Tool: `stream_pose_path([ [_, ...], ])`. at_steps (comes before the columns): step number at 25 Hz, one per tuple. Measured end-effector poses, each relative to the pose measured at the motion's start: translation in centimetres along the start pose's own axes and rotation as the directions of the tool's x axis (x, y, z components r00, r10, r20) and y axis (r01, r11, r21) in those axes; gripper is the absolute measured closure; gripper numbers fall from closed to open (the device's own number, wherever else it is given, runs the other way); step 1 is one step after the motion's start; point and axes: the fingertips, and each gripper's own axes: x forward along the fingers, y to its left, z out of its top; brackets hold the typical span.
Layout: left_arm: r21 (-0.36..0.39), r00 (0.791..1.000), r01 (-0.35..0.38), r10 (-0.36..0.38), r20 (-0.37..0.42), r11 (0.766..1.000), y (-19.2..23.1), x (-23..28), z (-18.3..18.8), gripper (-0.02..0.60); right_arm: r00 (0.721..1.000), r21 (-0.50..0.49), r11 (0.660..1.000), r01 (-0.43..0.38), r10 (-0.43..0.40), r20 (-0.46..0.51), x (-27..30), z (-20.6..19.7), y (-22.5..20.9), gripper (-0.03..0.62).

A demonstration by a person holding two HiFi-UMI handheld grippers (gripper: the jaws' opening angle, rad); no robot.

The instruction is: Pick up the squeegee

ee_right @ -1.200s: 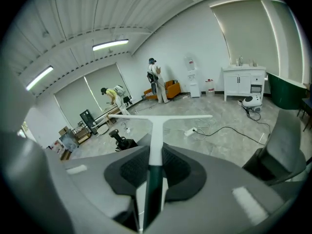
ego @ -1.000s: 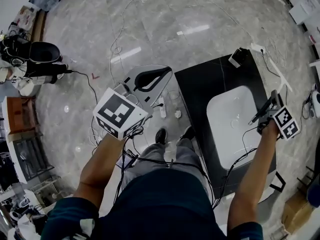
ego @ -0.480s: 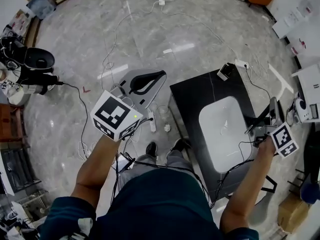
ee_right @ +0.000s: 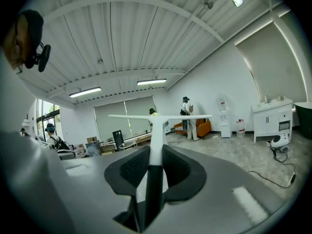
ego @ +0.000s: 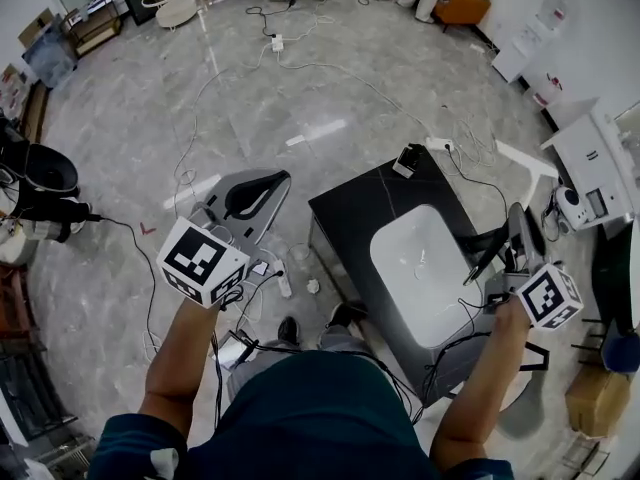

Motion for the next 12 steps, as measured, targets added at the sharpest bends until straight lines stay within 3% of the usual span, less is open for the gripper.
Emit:
stream_pose_path([
  [12, 0.017, 0.999, 0.040, -0.040, 0.033, 0.999, -1.4, -1.3, 1.9, 0.575, 0.996, -0.048, 0.998, -0.034, 0.038, 0.075, -5.4, 3.2, 4.3, 0.500],
])
